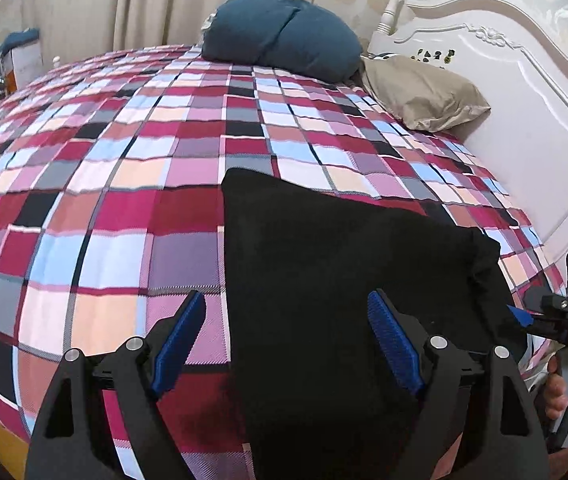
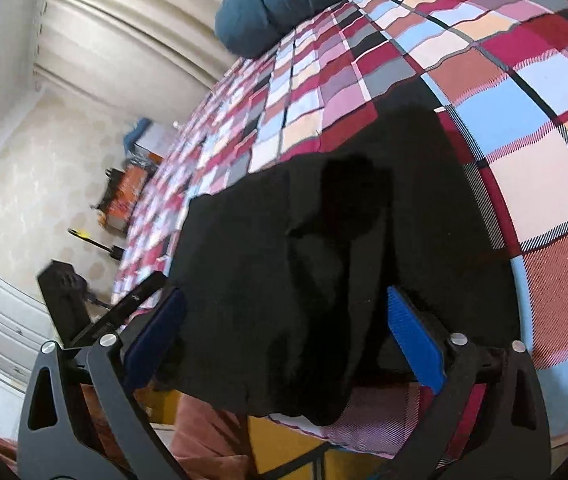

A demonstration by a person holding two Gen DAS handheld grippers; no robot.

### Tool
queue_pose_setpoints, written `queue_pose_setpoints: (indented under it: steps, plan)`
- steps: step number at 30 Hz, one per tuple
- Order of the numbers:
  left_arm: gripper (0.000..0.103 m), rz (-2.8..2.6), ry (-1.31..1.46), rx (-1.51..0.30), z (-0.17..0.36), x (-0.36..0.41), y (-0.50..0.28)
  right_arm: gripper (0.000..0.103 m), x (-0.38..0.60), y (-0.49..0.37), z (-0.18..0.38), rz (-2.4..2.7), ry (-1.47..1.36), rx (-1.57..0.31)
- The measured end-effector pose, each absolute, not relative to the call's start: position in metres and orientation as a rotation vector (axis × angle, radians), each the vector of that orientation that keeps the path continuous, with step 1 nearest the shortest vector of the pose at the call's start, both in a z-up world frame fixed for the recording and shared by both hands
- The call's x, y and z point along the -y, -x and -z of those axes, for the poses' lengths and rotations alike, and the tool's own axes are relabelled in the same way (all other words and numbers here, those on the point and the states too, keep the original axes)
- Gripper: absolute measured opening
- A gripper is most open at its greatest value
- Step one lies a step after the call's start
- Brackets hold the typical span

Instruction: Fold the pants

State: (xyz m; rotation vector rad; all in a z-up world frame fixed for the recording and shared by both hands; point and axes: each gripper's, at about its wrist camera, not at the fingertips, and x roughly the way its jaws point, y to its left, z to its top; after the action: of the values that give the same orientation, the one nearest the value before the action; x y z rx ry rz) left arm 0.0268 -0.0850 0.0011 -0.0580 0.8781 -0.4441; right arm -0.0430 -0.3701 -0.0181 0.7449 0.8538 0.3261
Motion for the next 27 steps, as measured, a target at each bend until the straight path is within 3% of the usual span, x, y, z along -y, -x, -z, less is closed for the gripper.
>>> queue_pose_setpoints:
  steps: [1, 3, 6, 9, 20, 27]
  plan:
    - [0.082, 0.443, 0.061, -0.882, 0.0, 0.084, -0.027, 0.074, 0.367, 0.042, 0.018, -0.309, -0.726, -0.865]
    - [0.082, 0.437, 0.065, -0.89, 0.003, 0.082, -0.027, 0.055, 0.364, 0.04, 0.021, -0.307, -0.713, -0.891]
    - [0.082, 0.438, 0.077, -0.897, 0.005, 0.079, -0.027, 0.045, 0.359, 0.038, 0.028, -0.295, -0.677, -0.936]
    - [0.082, 0.44, 0.084, -0.896, 0.005, 0.076, -0.028, 0.02, 0.358, 0.035, 0.028, -0.276, -0.654, -0.949]
    - [0.082, 0.457, 0.143, -0.896, 0.003, 0.06, -0.032, 0.012, 0.398, 0.044, -0.015, -0.207, -0.601, -0.844]
    - [0.082, 0.539, 0.234, -0.953, 0.02, 0.066, -0.036, 0.012, 0.424, 0.04, 0.019, -0.179, -0.66, -0.896]
